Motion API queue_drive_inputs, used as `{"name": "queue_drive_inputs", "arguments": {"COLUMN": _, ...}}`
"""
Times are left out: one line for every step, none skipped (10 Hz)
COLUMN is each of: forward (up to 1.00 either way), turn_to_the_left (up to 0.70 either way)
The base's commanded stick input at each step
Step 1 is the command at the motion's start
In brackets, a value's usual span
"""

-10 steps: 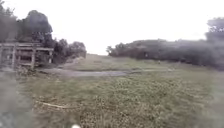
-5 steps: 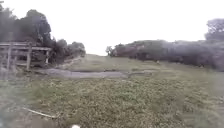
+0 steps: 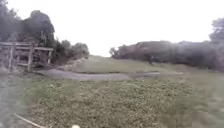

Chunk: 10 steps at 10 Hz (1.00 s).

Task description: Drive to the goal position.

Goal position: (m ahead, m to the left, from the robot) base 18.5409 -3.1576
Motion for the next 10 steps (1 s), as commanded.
{"name": "queue_drive_inputs", "arguments": {"forward": 0.5, "turn_to_the_left": -0.42}}
{"name": "queue_drive_inputs", "arguments": {"forward": 0.5, "turn_to_the_left": -0.49}}
{"name": "queue_drive_inputs", "arguments": {"forward": 0.5, "turn_to_the_left": -0.5}}
{"name": "queue_drive_inputs", "arguments": {"forward": 0.5, "turn_to_the_left": -0.5}}
{"name": "queue_drive_inputs", "arguments": {"forward": 0.5, "turn_to_the_left": -0.5}}
{"name": "queue_drive_inputs", "arguments": {"forward": 0.5, "turn_to_the_left": -0.5}}
{"name": "queue_drive_inputs", "arguments": {"forward": 0.5, "turn_to_the_left": -0.5}}
{"name": "queue_drive_inputs", "arguments": {"forward": 0.5, "turn_to_the_left": -0.5}}
{"name": "queue_drive_inputs", "arguments": {"forward": 0.5, "turn_to_the_left": -0.5}}
{"name": "queue_drive_inputs", "arguments": {"forward": 0.5, "turn_to_the_left": -0.5}}
